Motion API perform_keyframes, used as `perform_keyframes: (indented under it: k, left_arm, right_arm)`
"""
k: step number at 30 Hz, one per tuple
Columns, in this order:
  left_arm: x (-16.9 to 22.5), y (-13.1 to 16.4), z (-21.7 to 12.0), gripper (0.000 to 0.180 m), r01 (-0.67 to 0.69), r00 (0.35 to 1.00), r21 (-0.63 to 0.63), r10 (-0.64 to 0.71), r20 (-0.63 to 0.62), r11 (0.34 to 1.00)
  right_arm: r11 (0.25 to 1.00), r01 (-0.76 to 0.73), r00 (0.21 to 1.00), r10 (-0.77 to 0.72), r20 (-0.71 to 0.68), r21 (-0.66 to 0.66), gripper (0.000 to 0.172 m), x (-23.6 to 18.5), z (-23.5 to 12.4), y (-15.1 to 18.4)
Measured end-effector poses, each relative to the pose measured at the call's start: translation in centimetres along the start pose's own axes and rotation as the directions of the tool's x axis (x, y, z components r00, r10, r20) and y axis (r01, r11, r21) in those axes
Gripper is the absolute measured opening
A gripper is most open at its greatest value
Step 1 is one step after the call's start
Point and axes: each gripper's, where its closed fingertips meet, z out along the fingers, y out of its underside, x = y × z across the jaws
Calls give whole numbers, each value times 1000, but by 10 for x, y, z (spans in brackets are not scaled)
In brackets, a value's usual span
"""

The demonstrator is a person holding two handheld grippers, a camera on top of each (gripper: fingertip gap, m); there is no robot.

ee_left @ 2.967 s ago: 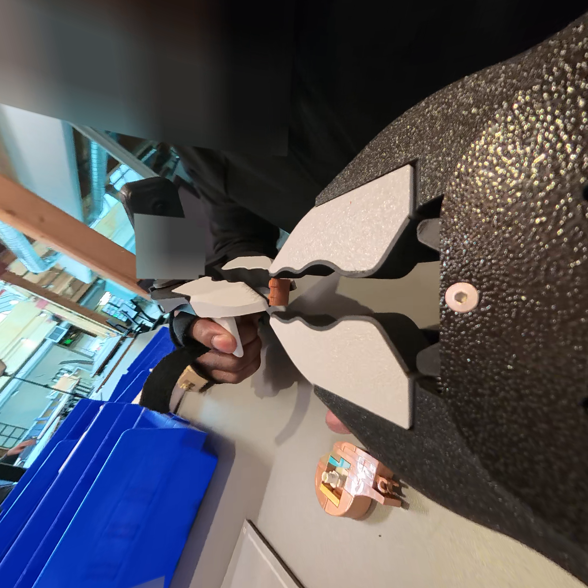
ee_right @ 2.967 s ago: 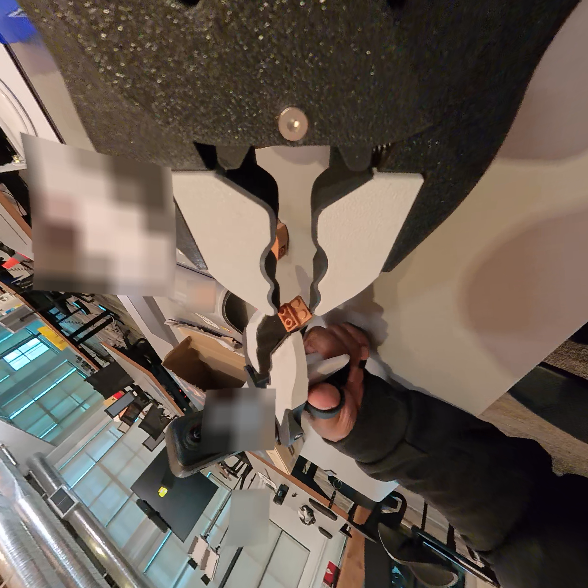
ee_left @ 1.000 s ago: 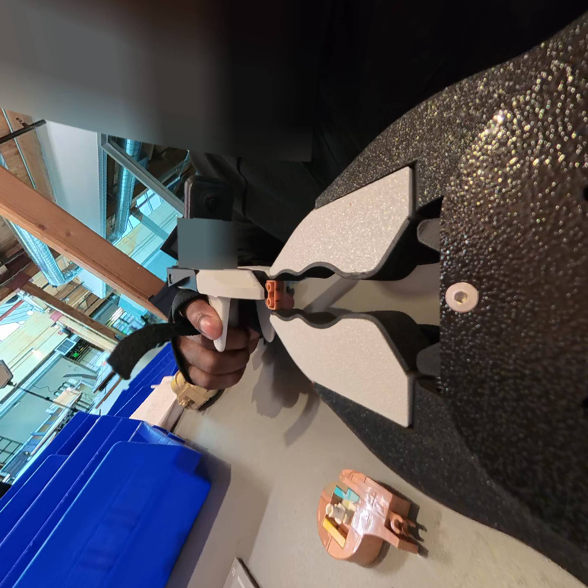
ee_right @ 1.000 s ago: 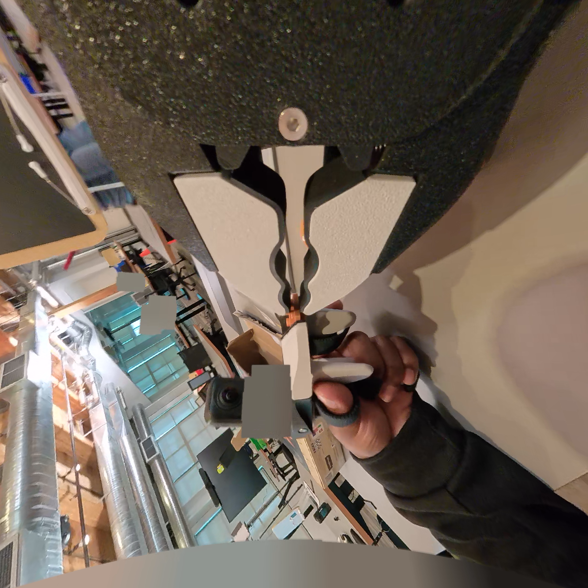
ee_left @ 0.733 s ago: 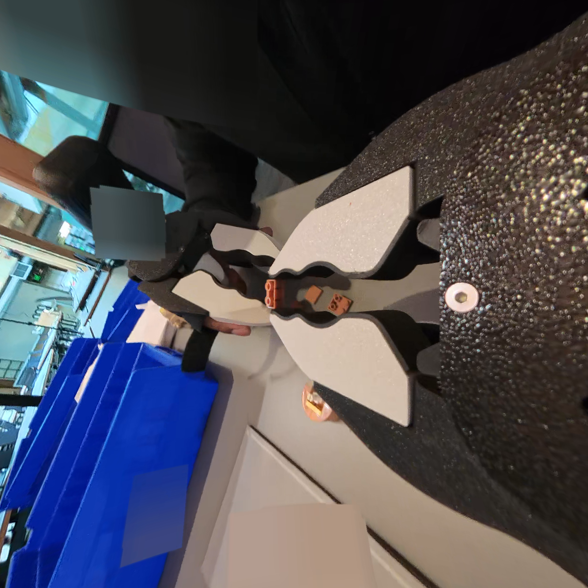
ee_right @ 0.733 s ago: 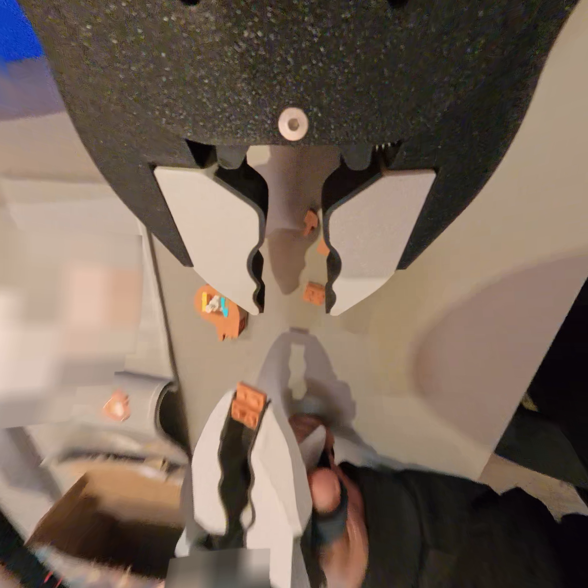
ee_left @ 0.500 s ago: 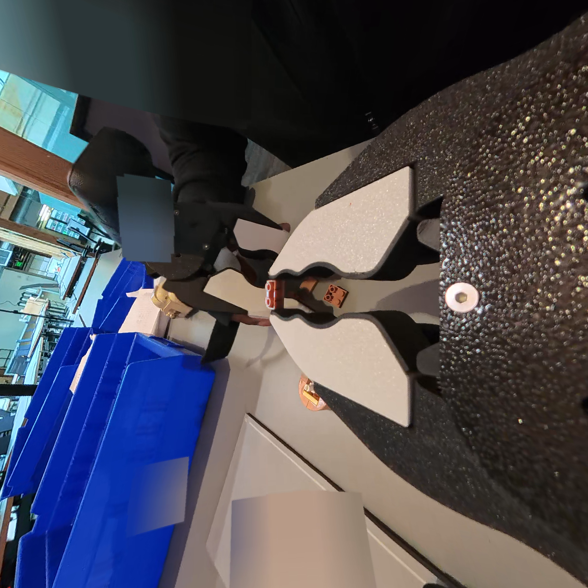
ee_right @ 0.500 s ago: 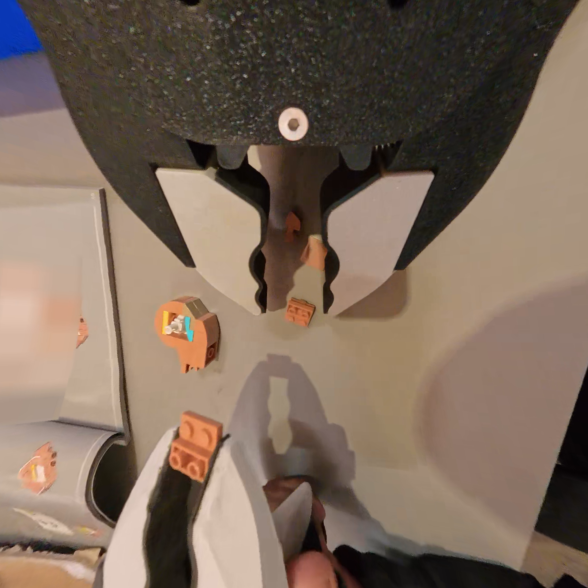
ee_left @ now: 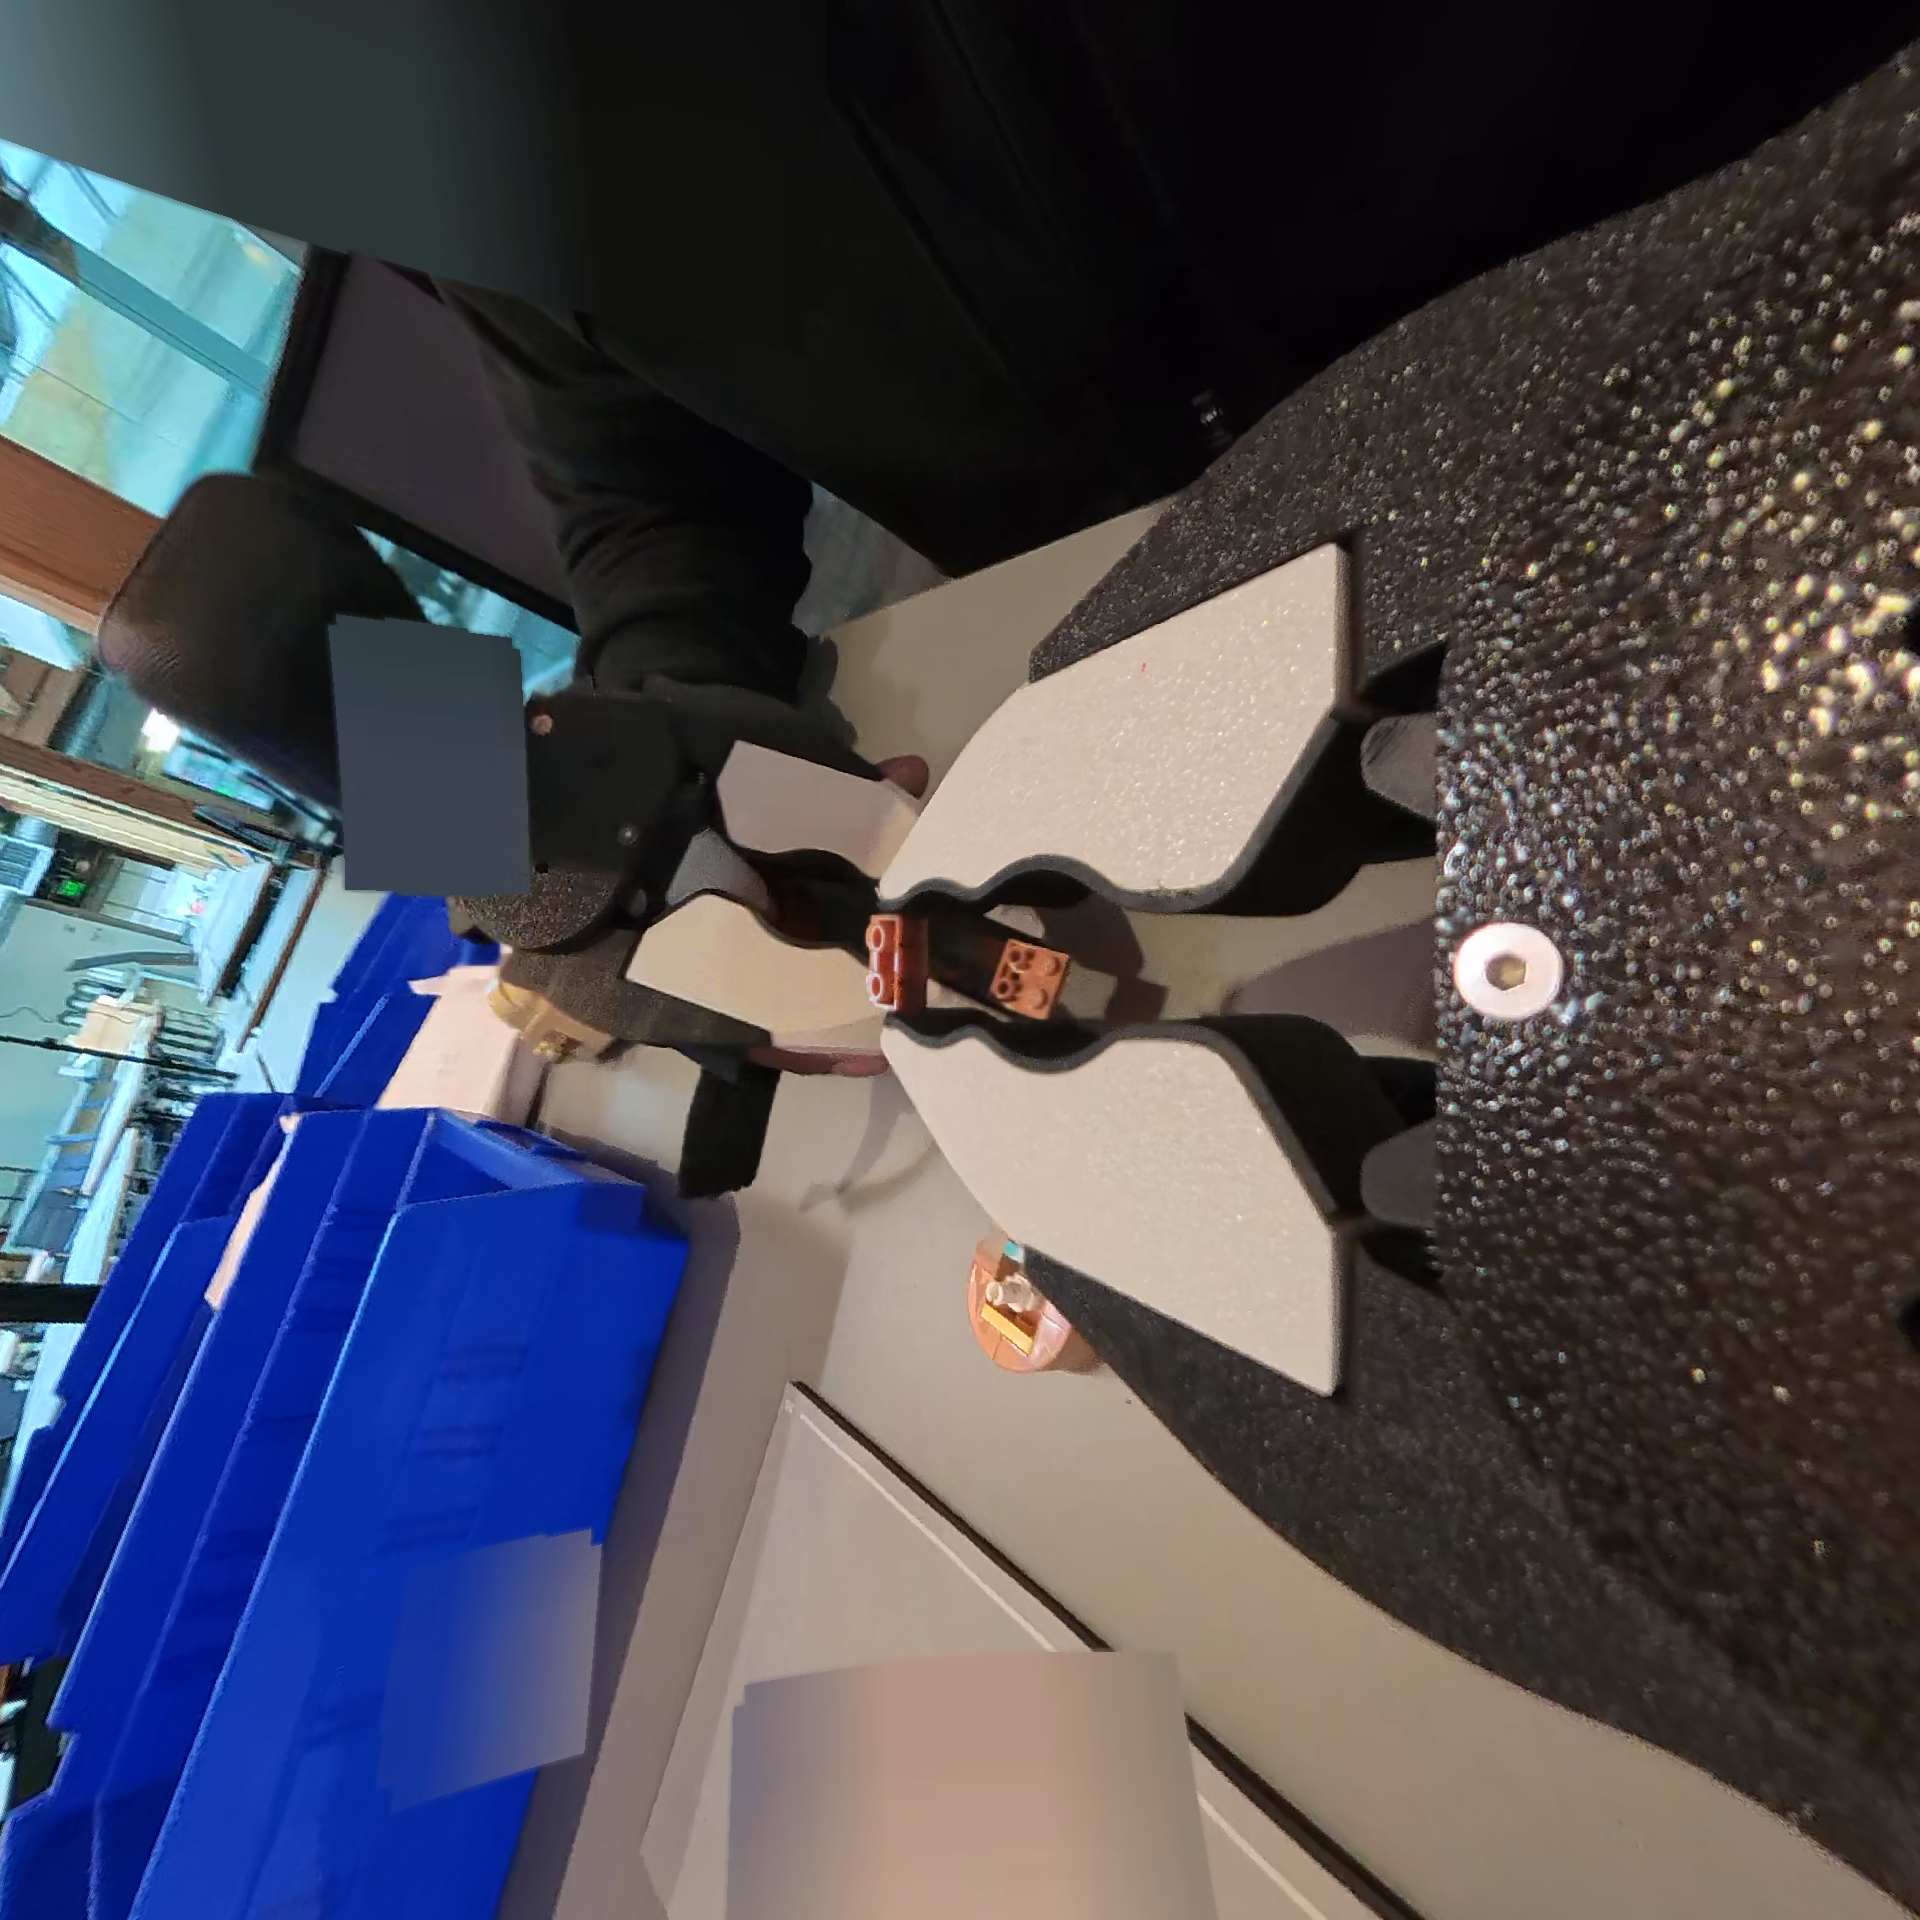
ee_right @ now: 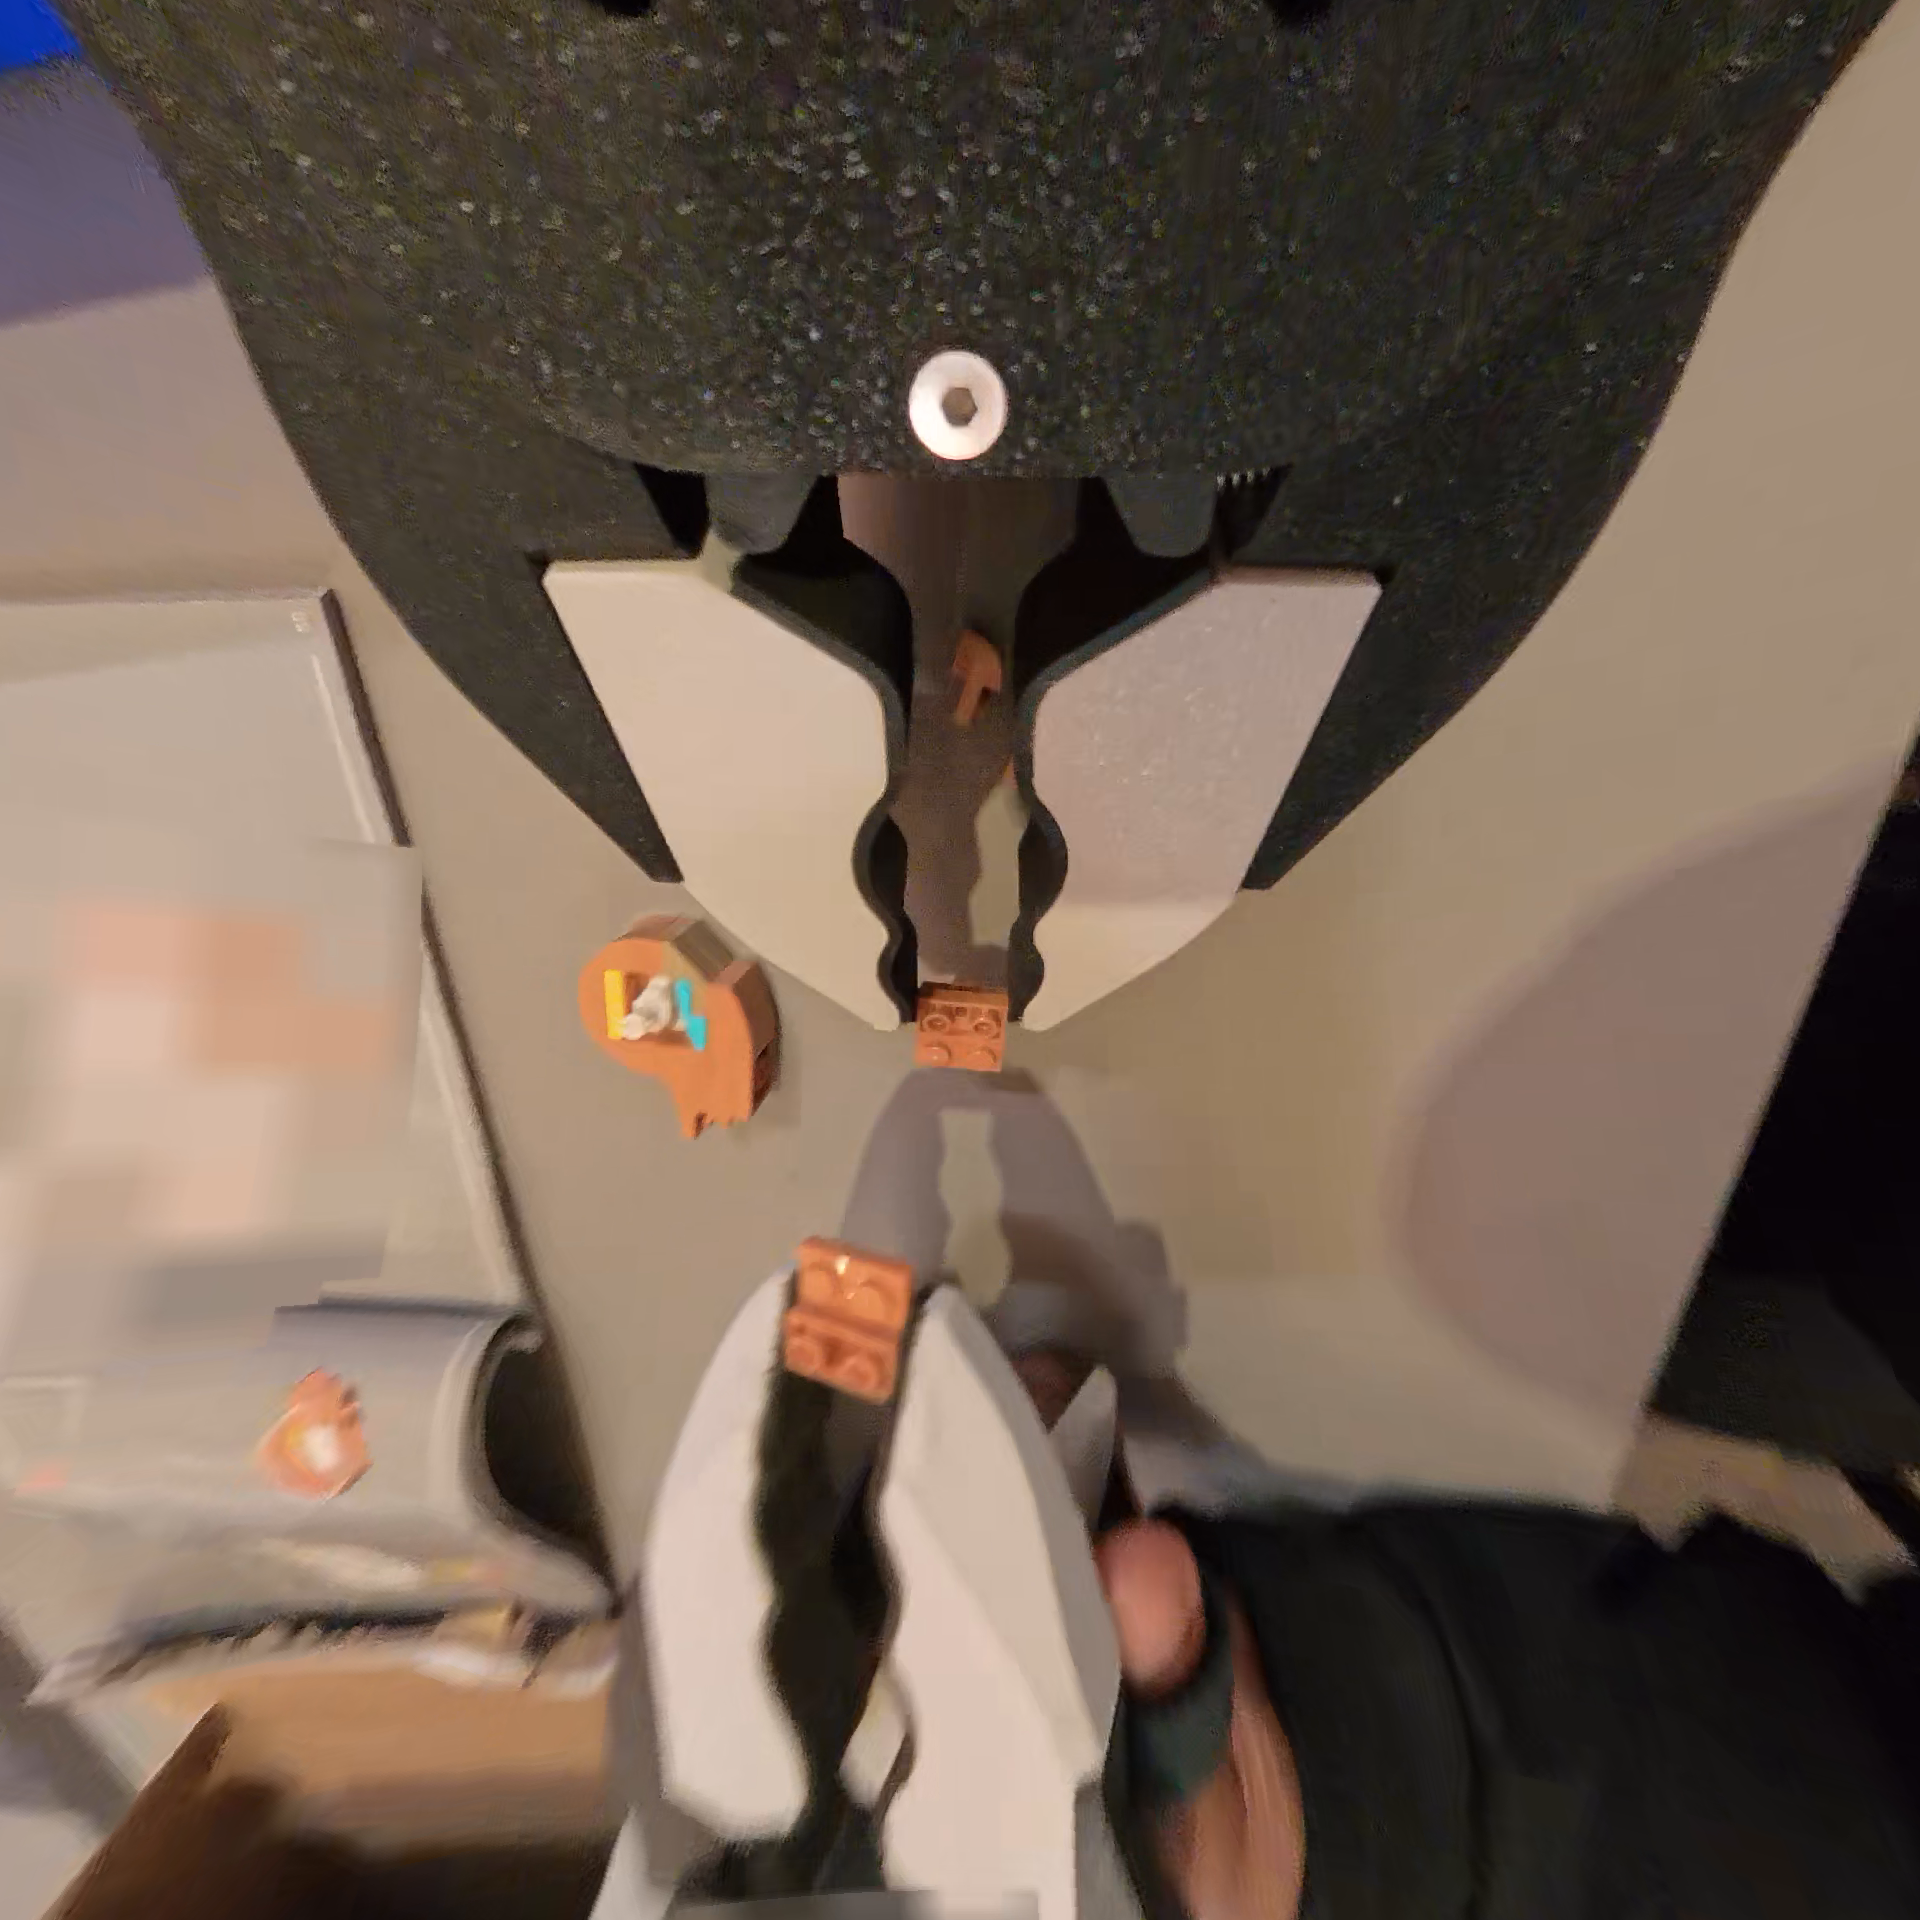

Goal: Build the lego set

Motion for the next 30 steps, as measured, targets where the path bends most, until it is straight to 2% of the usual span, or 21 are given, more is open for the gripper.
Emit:
perform_keyframes:
  k: [5,8,23,30]
  left_arm:
    - [4,-14,-4,16,80,995,117,-72,-71,990]
    - [5,-18,-4,16,92,993,152,-80,-84,984]
    - [11,-20,1,17,58,995,163,-43,-95,985]
    - [14,-16,2,17,44,994,128,-31,-105,991]
  right_arm:
    - [954,-124,992,118,38,274,16,9,-25,-38]
    - [919,-173,985,156,78,356,16,9,-34,-50]
    - [881,-273,961,229,157,387,16,6,-35,-54]
    - [879,-301,950,243,197,370,16,3,-33,-52]
